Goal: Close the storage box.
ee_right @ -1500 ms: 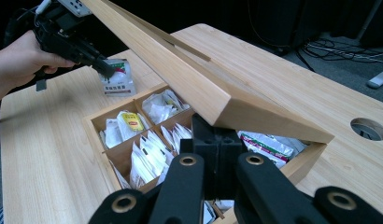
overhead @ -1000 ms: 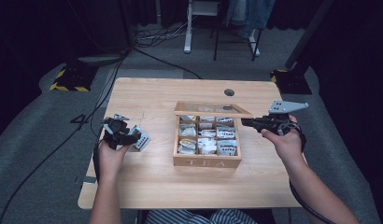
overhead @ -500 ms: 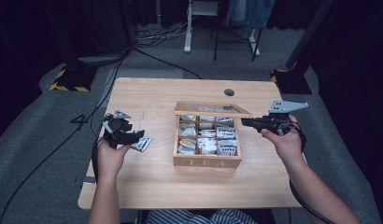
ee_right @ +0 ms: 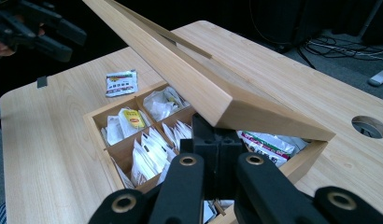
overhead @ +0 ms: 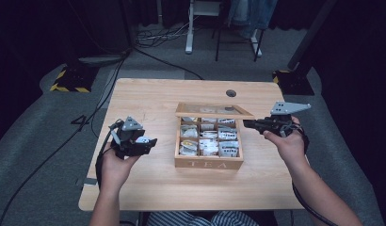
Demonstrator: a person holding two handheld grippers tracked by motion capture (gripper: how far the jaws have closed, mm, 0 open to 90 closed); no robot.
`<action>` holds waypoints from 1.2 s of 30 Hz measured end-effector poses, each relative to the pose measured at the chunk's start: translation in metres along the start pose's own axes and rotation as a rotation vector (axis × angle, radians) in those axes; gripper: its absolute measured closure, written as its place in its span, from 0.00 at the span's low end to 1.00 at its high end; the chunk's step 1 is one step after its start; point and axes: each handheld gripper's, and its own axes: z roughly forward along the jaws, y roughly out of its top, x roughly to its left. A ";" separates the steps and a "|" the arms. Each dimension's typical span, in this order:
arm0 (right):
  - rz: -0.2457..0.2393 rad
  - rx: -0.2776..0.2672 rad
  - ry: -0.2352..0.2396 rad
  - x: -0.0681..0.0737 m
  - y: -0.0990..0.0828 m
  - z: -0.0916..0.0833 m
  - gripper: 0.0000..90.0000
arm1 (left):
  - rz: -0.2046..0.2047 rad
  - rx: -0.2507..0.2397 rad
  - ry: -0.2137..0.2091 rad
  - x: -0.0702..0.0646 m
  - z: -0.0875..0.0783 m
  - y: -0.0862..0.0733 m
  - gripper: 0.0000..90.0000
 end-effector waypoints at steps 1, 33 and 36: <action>-0.001 -0.001 0.000 0.000 0.000 0.000 1.00 | 0.001 -0.004 -0.004 -0.003 -0.001 -0.004 0.45; 0.006 0.045 0.020 0.007 -0.008 -0.004 1.00 | 0.033 0.068 -0.151 -0.045 0.044 -0.081 0.43; 0.008 0.050 0.023 0.008 -0.010 -0.003 1.00 | 0.045 0.100 -0.145 -0.046 0.050 -0.083 0.43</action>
